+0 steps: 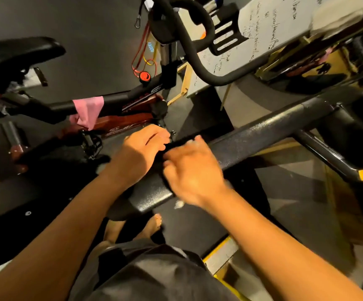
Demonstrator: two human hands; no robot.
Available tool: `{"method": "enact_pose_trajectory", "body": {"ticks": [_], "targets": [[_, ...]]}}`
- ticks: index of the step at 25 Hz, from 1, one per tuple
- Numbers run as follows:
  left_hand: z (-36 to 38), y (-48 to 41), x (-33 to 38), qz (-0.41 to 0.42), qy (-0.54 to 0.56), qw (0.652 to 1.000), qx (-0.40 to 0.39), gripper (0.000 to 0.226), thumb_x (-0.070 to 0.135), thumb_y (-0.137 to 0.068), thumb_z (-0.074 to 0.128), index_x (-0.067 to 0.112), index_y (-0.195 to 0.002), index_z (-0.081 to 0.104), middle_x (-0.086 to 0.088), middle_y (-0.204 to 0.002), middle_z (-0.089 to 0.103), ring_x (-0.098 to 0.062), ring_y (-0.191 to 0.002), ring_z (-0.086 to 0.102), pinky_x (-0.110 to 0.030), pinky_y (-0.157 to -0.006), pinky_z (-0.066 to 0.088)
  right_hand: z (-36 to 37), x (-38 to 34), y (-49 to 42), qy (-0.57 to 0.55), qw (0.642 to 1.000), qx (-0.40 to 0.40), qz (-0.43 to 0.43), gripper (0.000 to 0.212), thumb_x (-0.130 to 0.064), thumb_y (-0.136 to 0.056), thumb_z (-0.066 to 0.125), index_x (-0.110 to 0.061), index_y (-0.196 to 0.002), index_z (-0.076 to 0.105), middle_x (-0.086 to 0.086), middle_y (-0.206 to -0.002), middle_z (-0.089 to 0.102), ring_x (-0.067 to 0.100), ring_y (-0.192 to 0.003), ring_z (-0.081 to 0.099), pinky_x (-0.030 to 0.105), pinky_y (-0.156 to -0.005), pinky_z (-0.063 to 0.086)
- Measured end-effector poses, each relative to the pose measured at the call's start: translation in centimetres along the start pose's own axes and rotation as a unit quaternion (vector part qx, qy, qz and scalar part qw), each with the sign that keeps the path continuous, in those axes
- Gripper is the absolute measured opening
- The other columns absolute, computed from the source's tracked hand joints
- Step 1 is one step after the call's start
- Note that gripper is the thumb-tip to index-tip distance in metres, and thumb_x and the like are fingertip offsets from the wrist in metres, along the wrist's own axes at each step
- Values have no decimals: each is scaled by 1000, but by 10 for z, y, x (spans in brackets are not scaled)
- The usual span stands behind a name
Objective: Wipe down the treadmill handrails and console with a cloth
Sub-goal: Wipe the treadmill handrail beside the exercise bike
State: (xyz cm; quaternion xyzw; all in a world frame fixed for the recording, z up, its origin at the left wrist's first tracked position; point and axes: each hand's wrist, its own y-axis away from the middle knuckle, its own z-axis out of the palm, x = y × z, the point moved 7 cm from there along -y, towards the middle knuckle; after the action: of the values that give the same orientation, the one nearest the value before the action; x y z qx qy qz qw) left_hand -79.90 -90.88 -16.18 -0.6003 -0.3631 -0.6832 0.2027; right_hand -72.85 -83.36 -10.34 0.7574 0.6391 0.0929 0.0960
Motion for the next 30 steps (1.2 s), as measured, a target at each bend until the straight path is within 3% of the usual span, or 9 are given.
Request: {"method": "enact_pose_trajectory", "body": {"ticks": [2,5,13,16,19,21,24,27,30], "targets": [[2,-4,1,-8,-8,1000,-16,24,59,-72,44,53,-81,64,16,-88,70,-6,-88,66,-34,-84,50,12,-67,12,-54,991,-45,-118,40,-33,-81,37,-13,-86,71,11,-89,70,33,-101,54,44,-107,30],[13,6,7,5,-52,998,-22,29,54,-78,44,40,-95,63,10,-95,67,-7,-95,63,-29,-89,48,8,-31,10,-30,988,-63,-139,51,-41,-82,27,-18,-103,68,5,-105,68,26,-112,55,47,-113,24],[52,10,53,102,-178,978,-40,30,30,-98,48,27,-127,55,24,-114,46,13,-100,36,5,-81,25,-35,244,-24,46,974,-27,221,57,-43,-84,17,-15,-98,66,11,-106,64,31,-108,52,54,-100,33],[64,-9,58,108,-205,972,-41,35,23,-98,49,24,-133,49,17,-126,47,-2,-117,42,-5,-89,27,-16,169,-18,-12,994,13,103,48,-32,-89,23,-18,-110,65,8,-103,65,29,-105,55,50,-108,25],[110,-21,63,154,-244,949,-124,51,19,-101,40,19,-150,24,5,-157,24,-7,-142,23,3,-100,9,-12,115,7,-176,984,-4,2,47,-22,-90,31,-23,-135,47,0,-135,54,14,-135,38,44,-120,6],[141,-24,54,158,-307,923,-167,56,23,-104,31,18,-154,6,2,-162,4,-9,-148,11,-3,-103,1,-22,151,31,-205,975,63,52,49,-27,-94,33,-22,-142,43,-2,-151,38,10,-145,20,40,-121,4],[156,-45,54,209,-392,885,-141,47,26,-105,20,14,-151,24,-3,-161,14,-17,-146,23,-18,-115,18,-28,216,82,-193,956,175,131,50,-35,-96,34,-16,-139,48,-2,-150,39,7,-145,20,34,-121,13],[201,-72,71,290,-521,781,-188,46,22,-103,24,0,-133,51,-24,-143,46,-36,-130,46,-30,-101,43,-8,259,99,-143,970,154,126,52,-31,-94,34,-13,-142,44,-1,-153,34,11,-146,17,38,-120,15],[261,-107,101,304,-644,666,-223,28,12,-98,35,0,-113,55,-26,-123,56,-35,-115,54,-27,-88,40,4,292,92,-113,980,140,82,55,-25,-91,34,-12,-144,40,-2,-155,29,12,-146,15,39,-121,13]]}}
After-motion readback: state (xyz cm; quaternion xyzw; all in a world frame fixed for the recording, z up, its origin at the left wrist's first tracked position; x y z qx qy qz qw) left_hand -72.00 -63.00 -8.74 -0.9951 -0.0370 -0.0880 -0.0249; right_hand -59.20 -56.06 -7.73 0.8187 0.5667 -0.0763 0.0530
